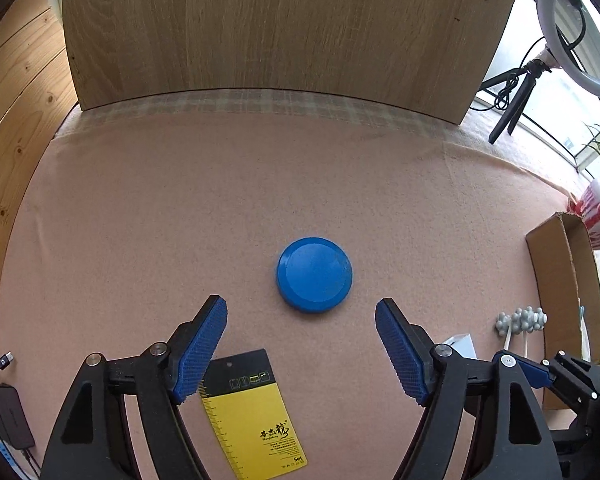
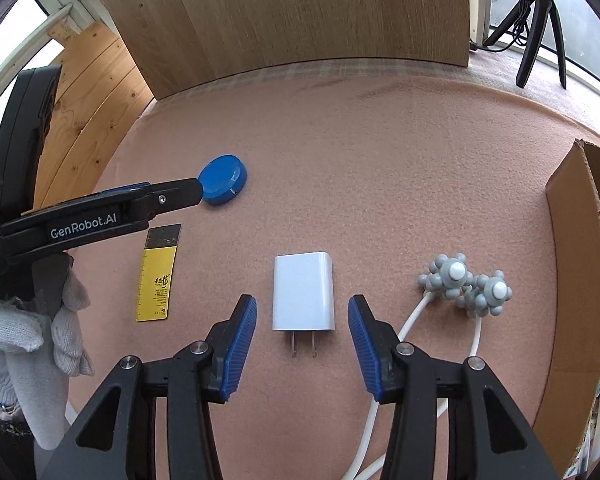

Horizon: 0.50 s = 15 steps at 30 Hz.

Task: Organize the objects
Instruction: 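Grasp the blue round lid with the left gripper while the right grasps the white charger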

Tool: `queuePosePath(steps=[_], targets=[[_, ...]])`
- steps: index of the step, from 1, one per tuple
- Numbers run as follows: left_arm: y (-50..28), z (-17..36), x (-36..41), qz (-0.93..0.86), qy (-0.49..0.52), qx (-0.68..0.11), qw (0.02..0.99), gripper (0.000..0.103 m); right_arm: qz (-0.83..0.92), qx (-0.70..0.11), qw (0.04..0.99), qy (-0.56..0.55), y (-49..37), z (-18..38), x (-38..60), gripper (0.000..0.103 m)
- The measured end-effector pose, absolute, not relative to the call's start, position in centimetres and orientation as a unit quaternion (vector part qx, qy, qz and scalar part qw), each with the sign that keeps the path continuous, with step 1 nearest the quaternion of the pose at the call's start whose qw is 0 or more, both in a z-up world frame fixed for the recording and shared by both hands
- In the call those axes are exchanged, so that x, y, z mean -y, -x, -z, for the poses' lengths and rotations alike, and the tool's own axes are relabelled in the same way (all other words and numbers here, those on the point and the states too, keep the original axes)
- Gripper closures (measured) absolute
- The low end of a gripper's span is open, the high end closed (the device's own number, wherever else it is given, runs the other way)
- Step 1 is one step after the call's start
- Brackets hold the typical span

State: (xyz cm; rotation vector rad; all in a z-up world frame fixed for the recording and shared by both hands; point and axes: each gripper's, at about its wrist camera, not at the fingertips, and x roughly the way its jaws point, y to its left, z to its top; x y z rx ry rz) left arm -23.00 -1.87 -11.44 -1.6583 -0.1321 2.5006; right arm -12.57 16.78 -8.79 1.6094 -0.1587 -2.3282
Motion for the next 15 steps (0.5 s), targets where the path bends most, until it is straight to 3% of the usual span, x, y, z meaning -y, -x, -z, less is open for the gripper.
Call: queuePosePath(steps=[15], targets=[[28.0, 15.0, 0.3, -0.815, 0.576, 0.025, 0.061, 0.023, 0.803, -0.023, 0.150, -0.577, 14.6, 10.5, -13.7, 0.053]])
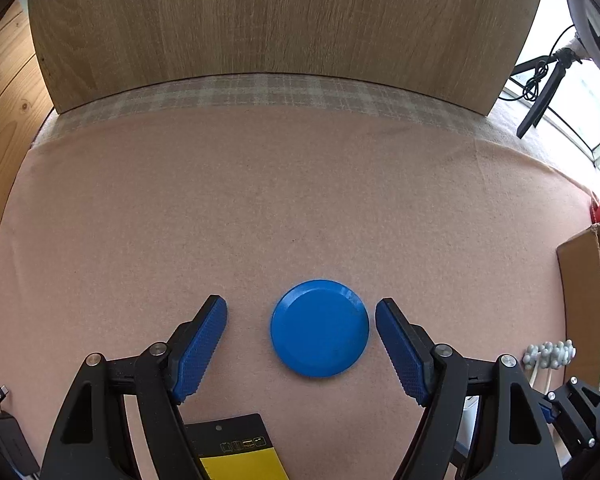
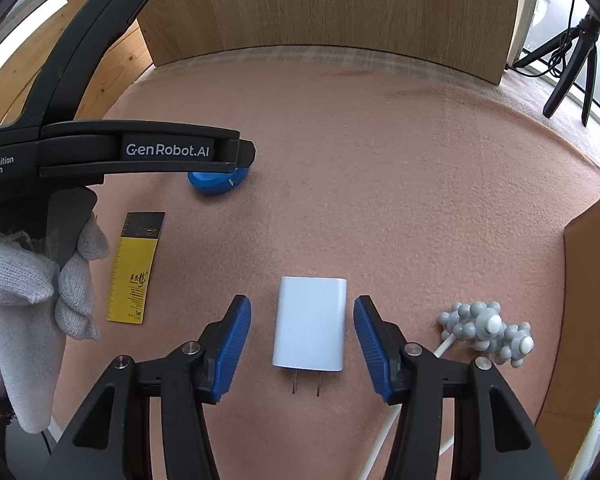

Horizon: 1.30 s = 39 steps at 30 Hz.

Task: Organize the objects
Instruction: 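Grasp the blue round lid with the left gripper while the right grasps the white charger, then carry the blue lid and white charger into the box and release both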

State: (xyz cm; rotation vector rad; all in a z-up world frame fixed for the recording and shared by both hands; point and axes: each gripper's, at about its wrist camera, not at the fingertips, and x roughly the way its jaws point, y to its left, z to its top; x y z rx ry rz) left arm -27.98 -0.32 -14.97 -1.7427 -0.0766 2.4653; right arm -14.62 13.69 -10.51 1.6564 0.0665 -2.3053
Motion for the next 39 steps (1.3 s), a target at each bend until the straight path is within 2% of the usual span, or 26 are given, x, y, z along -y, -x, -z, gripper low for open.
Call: queuePosePath(steps=[3, 7, 10, 12, 15, 22, 29, 39], targets=[[28.1, 15.2, 0.3, -0.815, 0.576, 0.021, 0.059, 0.024, 0.801, -0.031, 0.150, -0.579, 14.7, 10.8, -13.4, 0.053], [28.1, 15.3, 0.4, -0.817, 0.574, 0.017, 0.059, 0.031, 0.800, -0.036, 0.150, -0.580, 14.8, 10.9, -13.5, 0.053], [28.0, 15.1, 0.5, -0.819, 0.571, 0.018, 0.060, 0.041, 0.795, -0.039, 0.153, -0.585, 14.8, 11.1, -13.5, 0.056], [27.9, 15.0, 0.7, -0.820, 0.570, 0.018, 0.059, 0.049, 0.793, -0.042, 0.153, -0.588, 14.6, 11.1, -13.3, 0.062], [27.6, 14.7, 1.0, -0.818, 0.571, 0.023, 0.064, 0.049, 0.790, -0.044, 0.153, -0.592, 14.4, 11.3, -13.1, 0.070], [24.1, 14.4, 1.5, -0.820, 0.566, 0.041, 0.073, 0.049, 0.791, -0.040, 0.169, -0.587, 12.7, 11.2, -13.2, 0.070], [18.9, 14.1, 1.8, -0.824, 0.558, 0.063, 0.078, 0.049, 0.801, -0.001, 0.165, -0.576, 9.6, 10.6, -15.2, 0.070], [15.5, 10.5, 0.3, -0.841, 0.527, 0.076, 0.096, 0.049, 0.841, 0.036, 0.143, -0.521, 6.6, 5.7, -19.6, 0.070]])
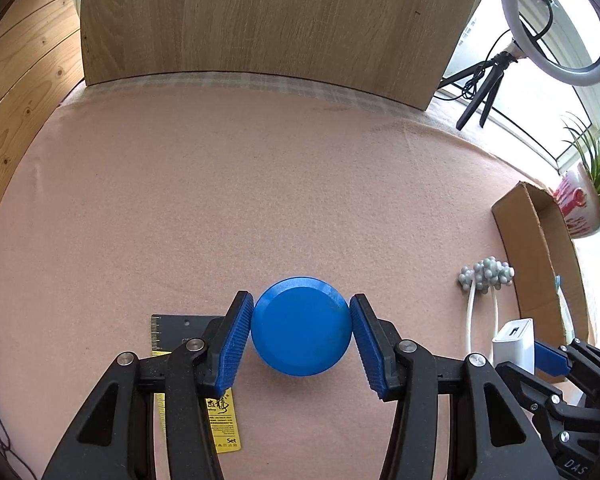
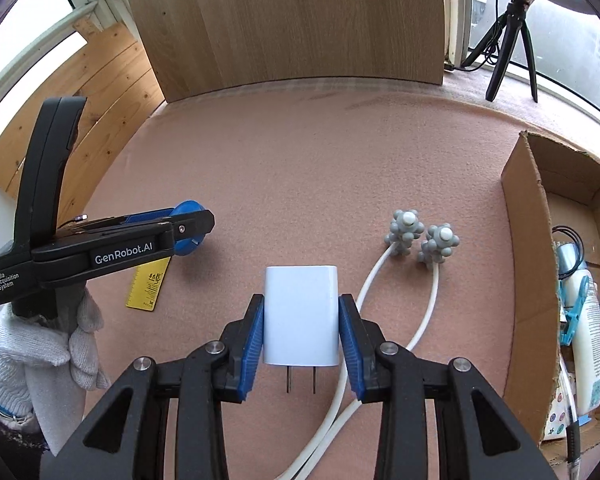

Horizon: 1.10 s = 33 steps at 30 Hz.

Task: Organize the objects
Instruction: 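Carry the blue lid and white charger into the box and release both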

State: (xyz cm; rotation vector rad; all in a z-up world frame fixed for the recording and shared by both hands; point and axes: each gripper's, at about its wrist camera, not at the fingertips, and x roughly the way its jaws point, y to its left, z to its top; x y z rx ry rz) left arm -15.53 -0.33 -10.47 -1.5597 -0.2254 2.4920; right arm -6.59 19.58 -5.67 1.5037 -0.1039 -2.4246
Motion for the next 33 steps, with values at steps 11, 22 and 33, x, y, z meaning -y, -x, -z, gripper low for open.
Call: queuePosePath(steps=[11, 22, 33], targets=[[14.1, 5.5, -9.1, -0.850, 0.489, 0.069, 0.184, 0.049, 0.881, 0.085, 0.074, -0.460, 4.0, 0.9, -29.2, 0.070], [12.5, 3.4, -22.8, -0.833, 0.475, 0.023, 0.282, 0.049, 0.890, 0.119, -0.028, -0.438, 1.6, 0.3, -39.6, 0.070], [12.1, 4.7, -30.3, -0.820, 0.484, -0.024, 0.303, 0.049, 0.880, 0.134, -0.056, -0.453, 1.2, 2.8, -43.8, 0.070]])
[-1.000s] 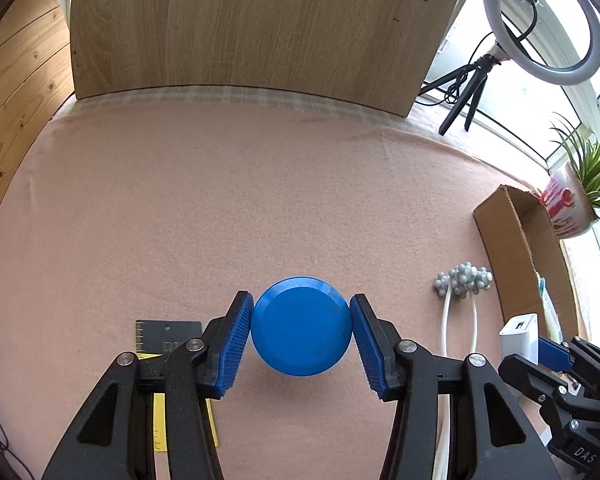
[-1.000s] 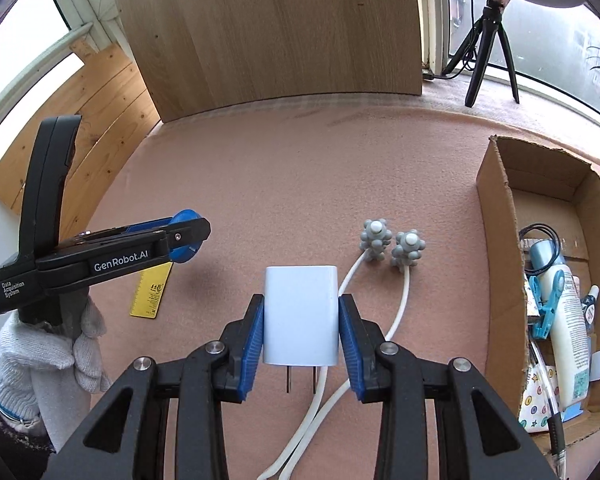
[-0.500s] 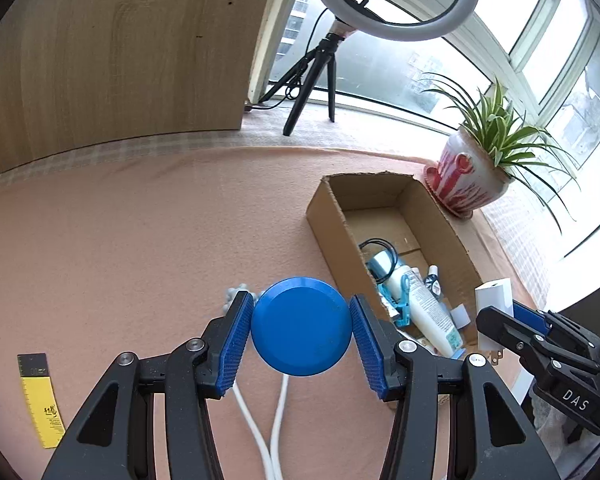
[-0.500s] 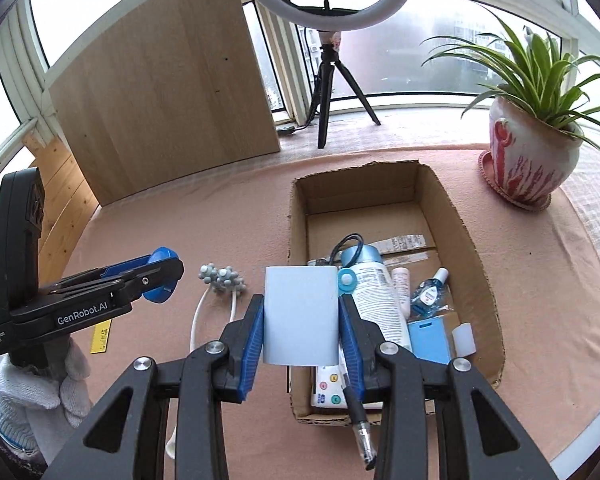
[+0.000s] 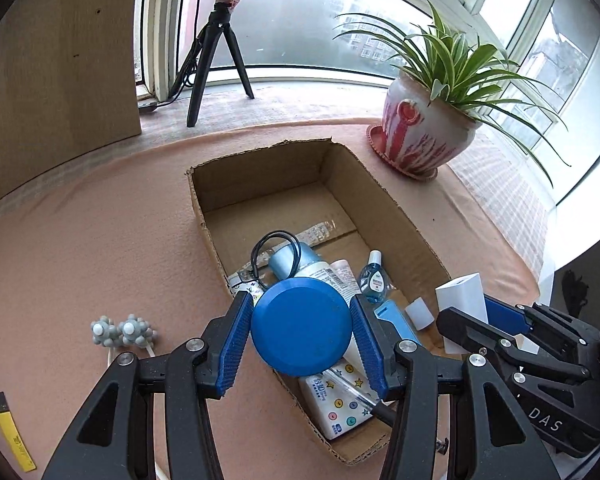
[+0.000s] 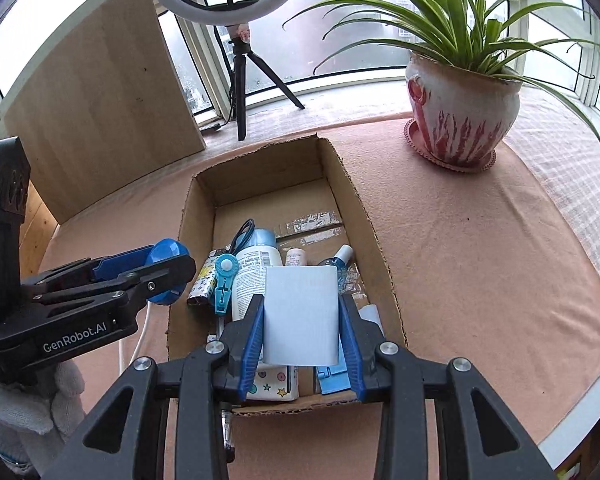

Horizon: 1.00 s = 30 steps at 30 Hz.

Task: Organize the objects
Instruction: 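Carry the blue lid and white charger into the box and release both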

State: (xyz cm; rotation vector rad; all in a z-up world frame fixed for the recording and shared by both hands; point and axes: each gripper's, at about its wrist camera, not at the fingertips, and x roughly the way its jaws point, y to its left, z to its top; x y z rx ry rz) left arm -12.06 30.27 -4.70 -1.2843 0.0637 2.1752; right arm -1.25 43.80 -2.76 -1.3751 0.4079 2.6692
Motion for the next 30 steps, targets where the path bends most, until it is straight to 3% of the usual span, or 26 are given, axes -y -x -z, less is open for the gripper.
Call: queuePosePath(steps=[5, 9, 21, 30], targets=[[12.2, 4.7, -31.0, -0.820, 0.488, -0.030, 0.300, 0.048, -0.880, -0.138, 0.060, 0.450, 1.4, 2.7, -44.6, 0.069], [12.1, 4.4, -30.5, -0.824, 0.483, -0.031, 0.295, 0.047, -0.885, -0.140, 0.071, 0.439, 1.4, 2.2, -45.2, 0.055], [11.8, 3.6, -22.6, -0.839, 0.477, -0.002, 0.260, 0.047, -0.884, -0.165, 0.042, 0.436, 1.2, 1.6, -43.4, 0.055], [11.2, 6.9, -12.2, -0.835, 0.515, 0.035, 0.190, 0.047, -0.882, -0.182, -0.031, 0.433, 2.5, 0.2, -39.0, 0.055]])
